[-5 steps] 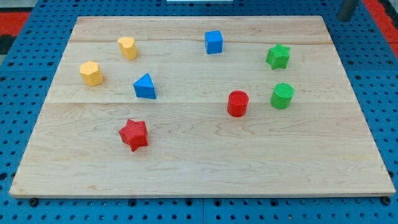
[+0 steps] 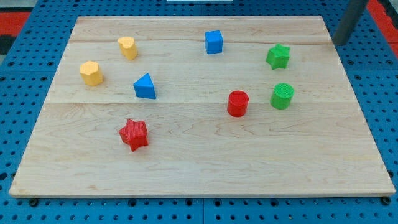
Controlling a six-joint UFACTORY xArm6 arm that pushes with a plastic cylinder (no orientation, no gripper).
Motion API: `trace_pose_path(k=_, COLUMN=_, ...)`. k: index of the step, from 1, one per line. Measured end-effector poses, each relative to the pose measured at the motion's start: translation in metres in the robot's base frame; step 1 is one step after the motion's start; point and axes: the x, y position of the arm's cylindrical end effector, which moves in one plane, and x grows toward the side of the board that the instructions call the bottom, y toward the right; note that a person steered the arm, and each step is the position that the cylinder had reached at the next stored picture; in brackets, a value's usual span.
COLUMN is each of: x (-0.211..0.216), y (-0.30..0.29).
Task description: Push the green star into green circle
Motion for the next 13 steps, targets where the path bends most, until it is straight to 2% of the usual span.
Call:
trace_pose_path(k=1, x=-0.005, y=-0.059)
trace_pose_path(k=2, x=-0.006, y=-0.091)
trace_pose_path(k=3, x=0.021, y=-0.094)
trace_pose_path(k=4, x=0.026, y=-0.101)
trace_pose_path(k=6, x=-0.007, y=-0.12)
trace_pose_path(k=7, x=0.006, y=-0.148)
trace_pose_path(k=9, x=0.082, y=-0.14)
trace_pose_path(k=10, x=0.057, y=-0.14)
trace_pose_path(k=11, x=0.012, y=-0.14)
trace_pose_path(k=12, x=-0.004, y=-0.123)
trace_pose_path(k=13, x=0.021, y=-0.109)
